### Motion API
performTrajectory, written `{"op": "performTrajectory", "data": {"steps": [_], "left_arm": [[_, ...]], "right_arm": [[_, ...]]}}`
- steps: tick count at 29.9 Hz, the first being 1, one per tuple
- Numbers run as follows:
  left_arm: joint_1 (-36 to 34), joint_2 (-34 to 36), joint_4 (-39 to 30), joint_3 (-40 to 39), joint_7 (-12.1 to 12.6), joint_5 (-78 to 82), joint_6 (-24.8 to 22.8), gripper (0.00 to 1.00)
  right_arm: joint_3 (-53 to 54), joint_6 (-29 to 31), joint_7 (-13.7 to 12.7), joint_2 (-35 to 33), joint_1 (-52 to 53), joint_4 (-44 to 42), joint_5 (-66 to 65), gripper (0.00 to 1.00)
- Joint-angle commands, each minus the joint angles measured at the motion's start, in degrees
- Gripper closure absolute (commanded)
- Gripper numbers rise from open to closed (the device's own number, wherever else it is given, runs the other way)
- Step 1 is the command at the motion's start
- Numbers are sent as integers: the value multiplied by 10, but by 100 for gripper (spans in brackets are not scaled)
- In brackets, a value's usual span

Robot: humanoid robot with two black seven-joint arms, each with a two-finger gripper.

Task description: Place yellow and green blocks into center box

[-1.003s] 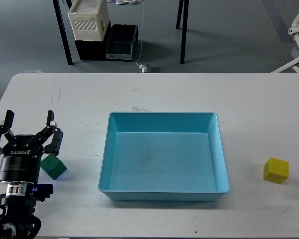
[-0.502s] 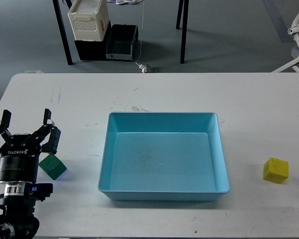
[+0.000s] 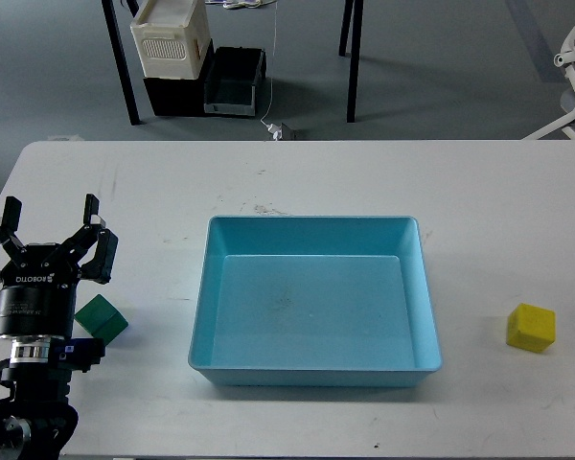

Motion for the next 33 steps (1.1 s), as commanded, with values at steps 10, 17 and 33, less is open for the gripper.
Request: {"op": "performTrajectory", "data": {"steps": [10,17,33], "left_arm": [[-11,0,1,0,0,0,0,0],[-15,0,1,1,0,0,0,0],[-16,0,1,23,-6,0,0,0]], "right_arm": [[-188,0,0,-82,156,-9,-171,0],[-397,0,0,-162,321,33,-234,0],[-821,0,0,-275,570,184,-411,0]]}}
